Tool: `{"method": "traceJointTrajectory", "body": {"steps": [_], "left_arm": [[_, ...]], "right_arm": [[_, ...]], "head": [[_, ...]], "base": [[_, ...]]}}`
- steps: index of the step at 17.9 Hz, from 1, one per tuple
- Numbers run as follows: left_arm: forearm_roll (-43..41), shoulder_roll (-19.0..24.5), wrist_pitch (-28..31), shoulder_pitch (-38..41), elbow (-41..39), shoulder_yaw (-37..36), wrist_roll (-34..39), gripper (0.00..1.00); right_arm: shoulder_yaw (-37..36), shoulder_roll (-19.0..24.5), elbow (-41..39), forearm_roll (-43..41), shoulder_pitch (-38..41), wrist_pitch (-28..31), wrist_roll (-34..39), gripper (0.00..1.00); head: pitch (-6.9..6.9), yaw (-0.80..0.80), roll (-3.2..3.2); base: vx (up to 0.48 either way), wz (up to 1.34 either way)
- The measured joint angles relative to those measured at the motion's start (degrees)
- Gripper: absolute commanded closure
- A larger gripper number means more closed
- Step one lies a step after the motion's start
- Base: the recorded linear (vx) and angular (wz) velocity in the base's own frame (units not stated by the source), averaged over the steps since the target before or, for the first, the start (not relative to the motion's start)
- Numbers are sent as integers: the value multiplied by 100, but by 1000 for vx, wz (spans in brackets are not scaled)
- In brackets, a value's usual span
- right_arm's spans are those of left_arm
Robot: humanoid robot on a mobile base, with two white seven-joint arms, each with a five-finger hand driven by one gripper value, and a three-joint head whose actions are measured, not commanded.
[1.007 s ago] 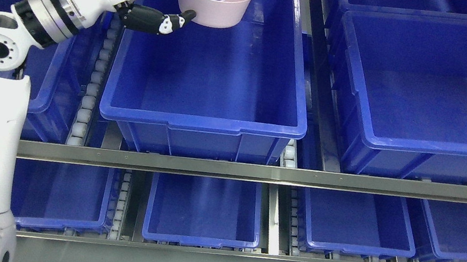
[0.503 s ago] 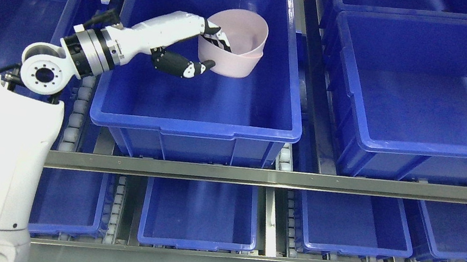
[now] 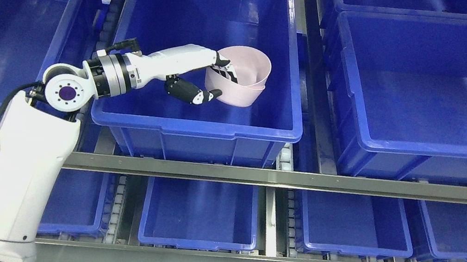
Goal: Stack pink IKEA bowls on left shelf middle
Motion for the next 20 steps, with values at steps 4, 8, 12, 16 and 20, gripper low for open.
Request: {"method": "traceJointTrajectory", "body": {"steps": [4,8,12,16,20], "left_arm": [[-82,-19,10,9,16,-7,46,37],[-151,-49,11,-78,17,129,324,15],[-154,-154,17,-152,4,291,1513,10],[4,-372,230,-156,-26,726,3381,0],[1182,-531,1791,-62,-223,1220,4151,0]], "right_arm": [[0,0,0,298,0,19,0,0],[0,0,0,214,0,4,0,0],[0,0,0,87,0,-7,0,0],[0,0,0,39,0,-10,0,0],[0,0,0,16,0,-13,0,0]], "head": [[0,0,0],[0,0,0],[0,0,0],[0,0,0],[0,0,0]], "base": [[0,0],[0,0],[0,0],[0,0],[0,0]]}}
